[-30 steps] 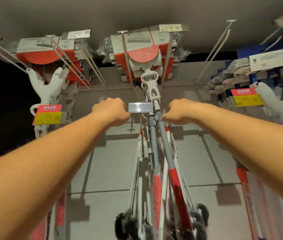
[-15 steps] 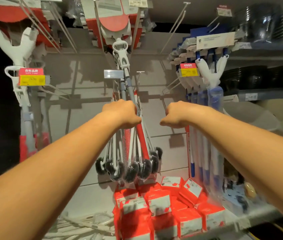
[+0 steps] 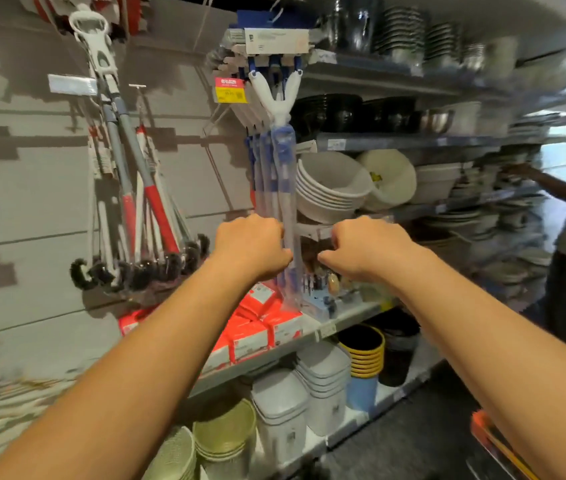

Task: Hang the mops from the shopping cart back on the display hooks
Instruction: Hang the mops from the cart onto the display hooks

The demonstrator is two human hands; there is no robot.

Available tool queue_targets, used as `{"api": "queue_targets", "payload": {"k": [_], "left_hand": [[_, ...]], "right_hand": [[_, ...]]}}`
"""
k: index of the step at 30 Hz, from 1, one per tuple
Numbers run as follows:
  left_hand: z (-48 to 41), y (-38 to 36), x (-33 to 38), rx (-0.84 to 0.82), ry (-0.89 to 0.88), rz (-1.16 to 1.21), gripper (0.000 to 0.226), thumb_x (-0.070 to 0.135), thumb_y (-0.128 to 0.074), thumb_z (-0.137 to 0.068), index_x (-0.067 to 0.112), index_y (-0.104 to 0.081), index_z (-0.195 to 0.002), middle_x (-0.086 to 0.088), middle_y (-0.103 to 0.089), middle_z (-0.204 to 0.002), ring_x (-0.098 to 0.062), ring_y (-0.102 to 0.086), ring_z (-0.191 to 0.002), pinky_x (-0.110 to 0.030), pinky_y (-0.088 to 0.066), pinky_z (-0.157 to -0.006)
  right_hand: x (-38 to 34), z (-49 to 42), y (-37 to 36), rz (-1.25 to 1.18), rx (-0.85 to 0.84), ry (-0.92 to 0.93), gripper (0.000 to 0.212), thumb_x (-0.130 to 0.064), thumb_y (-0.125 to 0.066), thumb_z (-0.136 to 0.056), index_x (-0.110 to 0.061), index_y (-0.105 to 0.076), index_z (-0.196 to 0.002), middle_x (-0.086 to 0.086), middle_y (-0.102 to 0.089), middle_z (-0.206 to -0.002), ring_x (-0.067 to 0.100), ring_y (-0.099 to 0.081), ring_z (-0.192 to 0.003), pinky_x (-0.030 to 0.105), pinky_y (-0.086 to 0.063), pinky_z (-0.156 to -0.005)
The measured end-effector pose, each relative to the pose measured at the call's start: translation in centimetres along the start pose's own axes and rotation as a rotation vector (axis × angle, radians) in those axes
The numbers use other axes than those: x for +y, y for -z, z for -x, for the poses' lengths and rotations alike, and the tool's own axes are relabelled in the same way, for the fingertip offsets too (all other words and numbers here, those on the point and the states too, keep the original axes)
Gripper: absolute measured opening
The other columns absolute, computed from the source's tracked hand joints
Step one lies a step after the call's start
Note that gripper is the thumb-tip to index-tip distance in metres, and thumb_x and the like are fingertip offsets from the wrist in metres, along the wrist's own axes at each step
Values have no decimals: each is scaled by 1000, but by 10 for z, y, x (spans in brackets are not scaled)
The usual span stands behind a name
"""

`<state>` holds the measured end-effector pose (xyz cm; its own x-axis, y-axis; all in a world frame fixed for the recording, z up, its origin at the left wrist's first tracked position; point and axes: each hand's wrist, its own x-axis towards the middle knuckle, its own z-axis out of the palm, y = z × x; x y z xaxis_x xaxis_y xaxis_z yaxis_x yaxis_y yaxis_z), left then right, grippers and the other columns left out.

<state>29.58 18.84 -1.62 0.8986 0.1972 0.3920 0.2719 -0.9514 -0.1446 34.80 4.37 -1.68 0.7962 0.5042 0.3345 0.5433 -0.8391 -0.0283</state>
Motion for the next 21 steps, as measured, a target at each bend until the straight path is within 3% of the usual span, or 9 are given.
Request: {"api": "queue_targets", "payload": {"k": [10, 14, 21], "left_hand": [[50, -28, 200, -70, -276, 164, 40, 47, -48, -92, 24, -58, -124, -11, -59, -127, -33, -54, -118, -38, -43, -88], [62, -46, 267, -136, -402, 229, 38, 45, -47, -93, 23, -57, -122, -9, -60, -125, -32, -55, -116, -37, -41, -83], [59, -77, 358, -157, -616, 319, 37, 47, -46, -94, 21, -58, -117, -6, -62, -118, -29, -56, -112, -36, -36, -76]], "right_hand": [[167, 150, -18, 20, -139, -330, 38, -47, -46, -93, -15, -56, -111, 12, -59, -121, 33, -56, -109, 34, -37, -73], [213, 197, -26, 36, -164, -461, 28, -47, -44, -94, -19, -47, -94, 8, -59, -109, 30, -53, -92, 34, -37, -70], [276, 241, -49, 108, -194, -700, 30, -48, -45, -93, -18, -52, -90, 5, -54, -89, 27, -48, -80, 32, -37, -66]]}}
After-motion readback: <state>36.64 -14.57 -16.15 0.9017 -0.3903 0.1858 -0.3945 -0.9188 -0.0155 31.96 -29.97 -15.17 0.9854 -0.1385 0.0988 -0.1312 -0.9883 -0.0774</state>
